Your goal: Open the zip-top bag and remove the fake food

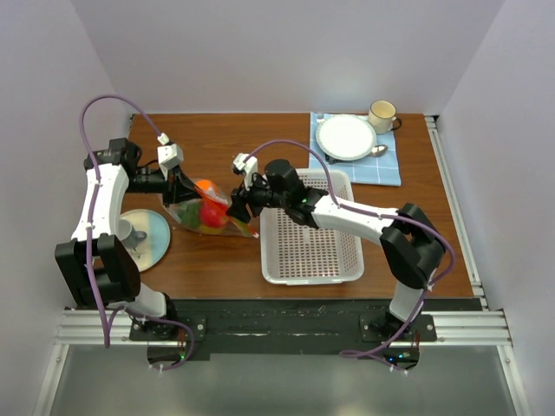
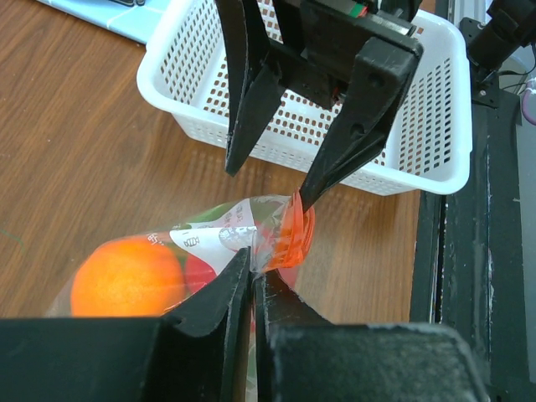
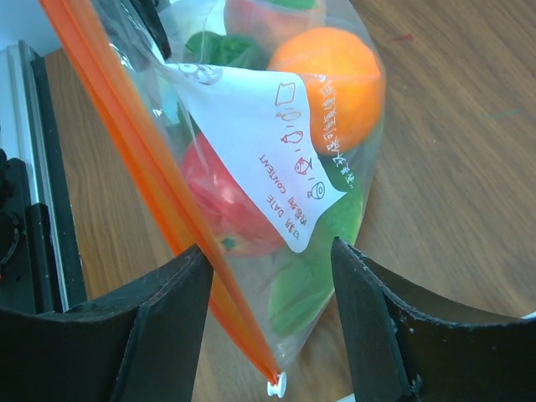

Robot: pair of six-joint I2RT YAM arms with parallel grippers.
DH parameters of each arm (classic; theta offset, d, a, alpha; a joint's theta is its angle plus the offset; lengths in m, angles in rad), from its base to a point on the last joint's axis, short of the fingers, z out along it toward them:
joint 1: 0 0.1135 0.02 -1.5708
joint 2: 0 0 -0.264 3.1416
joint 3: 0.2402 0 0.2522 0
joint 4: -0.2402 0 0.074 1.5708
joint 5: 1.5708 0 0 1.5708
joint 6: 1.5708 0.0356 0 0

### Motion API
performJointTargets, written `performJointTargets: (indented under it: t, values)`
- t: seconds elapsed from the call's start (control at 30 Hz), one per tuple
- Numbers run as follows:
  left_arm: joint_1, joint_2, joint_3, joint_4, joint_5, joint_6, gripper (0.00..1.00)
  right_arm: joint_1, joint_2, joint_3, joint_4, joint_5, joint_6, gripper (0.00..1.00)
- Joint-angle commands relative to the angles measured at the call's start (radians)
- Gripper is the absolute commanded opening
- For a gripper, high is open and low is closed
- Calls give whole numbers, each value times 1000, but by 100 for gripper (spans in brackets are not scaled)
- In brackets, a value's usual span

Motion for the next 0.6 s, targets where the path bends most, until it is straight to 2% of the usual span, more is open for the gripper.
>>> performJointTargets:
  t: [0.0,0.1,0.13,0.17,0.2,0.27,0.43,0.5,0.57]
  values:
    - [-4,-14,32,-1,27,19,13,-2,13,48,49,40,16,58]
    - [-7,-19,31,-3,32,17,21,-2,35,63,74,72,22,44]
    - [-6,-22,29,-1,30,16,24,-2,40,72,77,77,25,33]
    - [-7,-22,29,-3,29,14,30,-2,46,80,80,84,25,27]
    - [-6,-25,31,-1,27,11,33,-2,56,100,80,87,25,13]
    - [-6,-30,31,-1,16,10,37,-2,66,121,74,116,17,1]
    - [31,-13,54,17,4,-4,42,-2,28,142,40,222,-13,0]
    - [117,24,77,64,21,-77,43,2,-6,94,66,245,-25,0]
    - [187,65,89,184,9,-145,44,15,-48,60,72,242,-33,0]
